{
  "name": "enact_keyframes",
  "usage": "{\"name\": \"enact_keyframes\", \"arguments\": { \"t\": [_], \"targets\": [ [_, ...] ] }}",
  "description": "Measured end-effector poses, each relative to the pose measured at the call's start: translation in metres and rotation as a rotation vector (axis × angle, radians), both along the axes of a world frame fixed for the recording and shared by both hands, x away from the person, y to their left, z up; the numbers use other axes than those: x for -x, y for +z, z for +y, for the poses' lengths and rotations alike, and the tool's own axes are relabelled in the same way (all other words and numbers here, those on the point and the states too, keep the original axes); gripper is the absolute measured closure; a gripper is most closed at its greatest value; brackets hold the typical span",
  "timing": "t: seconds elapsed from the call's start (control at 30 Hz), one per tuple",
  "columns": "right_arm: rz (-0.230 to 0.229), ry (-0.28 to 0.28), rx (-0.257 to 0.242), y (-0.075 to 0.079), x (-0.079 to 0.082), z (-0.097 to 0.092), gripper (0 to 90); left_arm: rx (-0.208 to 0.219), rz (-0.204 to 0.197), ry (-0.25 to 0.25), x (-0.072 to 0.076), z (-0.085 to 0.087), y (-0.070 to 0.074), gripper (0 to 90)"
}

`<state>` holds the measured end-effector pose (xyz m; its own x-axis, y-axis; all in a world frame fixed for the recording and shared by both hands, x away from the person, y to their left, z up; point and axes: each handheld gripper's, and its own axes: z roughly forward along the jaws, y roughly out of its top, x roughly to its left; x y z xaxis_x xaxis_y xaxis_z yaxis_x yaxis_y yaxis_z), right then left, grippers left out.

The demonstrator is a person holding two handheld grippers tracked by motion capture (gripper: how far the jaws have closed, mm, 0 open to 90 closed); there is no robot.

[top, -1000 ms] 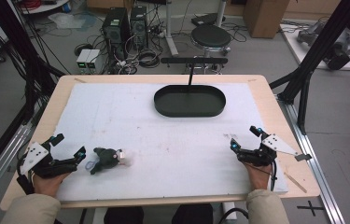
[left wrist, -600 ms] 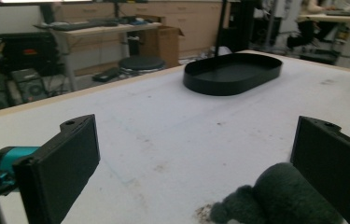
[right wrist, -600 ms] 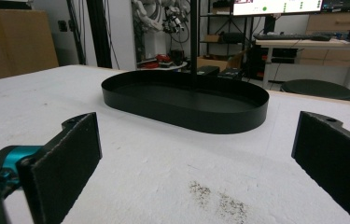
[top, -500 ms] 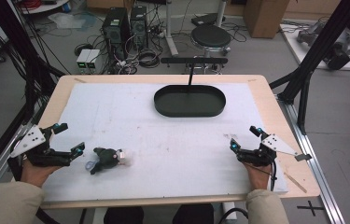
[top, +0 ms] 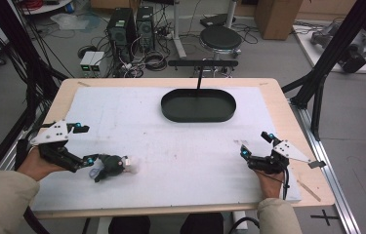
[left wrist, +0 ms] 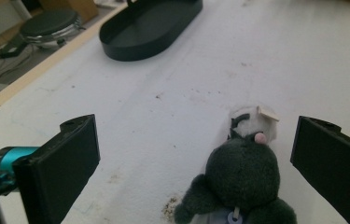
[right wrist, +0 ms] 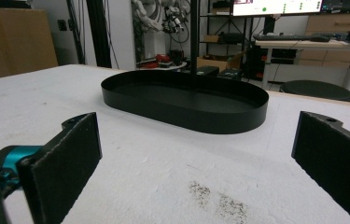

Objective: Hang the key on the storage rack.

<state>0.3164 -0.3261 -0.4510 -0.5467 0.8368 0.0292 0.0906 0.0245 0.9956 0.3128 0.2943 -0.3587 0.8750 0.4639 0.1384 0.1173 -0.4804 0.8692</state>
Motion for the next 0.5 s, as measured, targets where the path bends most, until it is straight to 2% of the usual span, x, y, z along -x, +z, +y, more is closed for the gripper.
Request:
{"name": "enact_keyframes", "arguments": {
  "t": [0.13,0.17,0.2,0.23,0.33,0.37,0.4,0.47,0.5],
  "targets": [
    [-0.001,-0.001,0.002,0.0,0.0,0.0,0.6,-0.04,0.033,-0.048,-0.006,-0.011,0.002,1.7],
    [-0.001,-0.001,0.001,0.0,0.0,0.0,0.6,-0.061,0.041,-0.06,-0.007,-0.014,0.003,1.7],
    [0.0,0.0,-0.001,0.0,0.0,0.0,0.6,-0.105,0.057,-0.085,-0.009,-0.02,0.003,1.7],
    [0.0,0.0,-0.001,0.0,0.0,0.0,0.6,-0.105,0.057,-0.085,-0.009,-0.02,0.003,1.7],
    [0.0,0.0,0.001,0.0,0.0,0.0,0.6,-0.159,0.087,-0.13,-0.013,-0.028,0.0,1.7],
    [-0.003,0.0,0.003,0.0,0.0,0.0,0.6,-0.206,0.108,-0.15,-0.014,-0.034,-0.004,1.7],
    [0.0,0.0,-0.001,0.0,0.001,0.0,0.6,-0.206,0.108,-0.15,-0.014,-0.034,-0.004,1.7],
    [0.0,0.0,-0.003,0.0,0.0,0.0,0.6,-0.246,0.123,-0.166,-0.016,-0.04,-0.008,1.7],
    [0.002,0.0,-0.003,0.0,0.001,0.0,0.6,-0.253,0.126,-0.174,-0.017,-0.041,-0.009,1.7]
  ]
}}
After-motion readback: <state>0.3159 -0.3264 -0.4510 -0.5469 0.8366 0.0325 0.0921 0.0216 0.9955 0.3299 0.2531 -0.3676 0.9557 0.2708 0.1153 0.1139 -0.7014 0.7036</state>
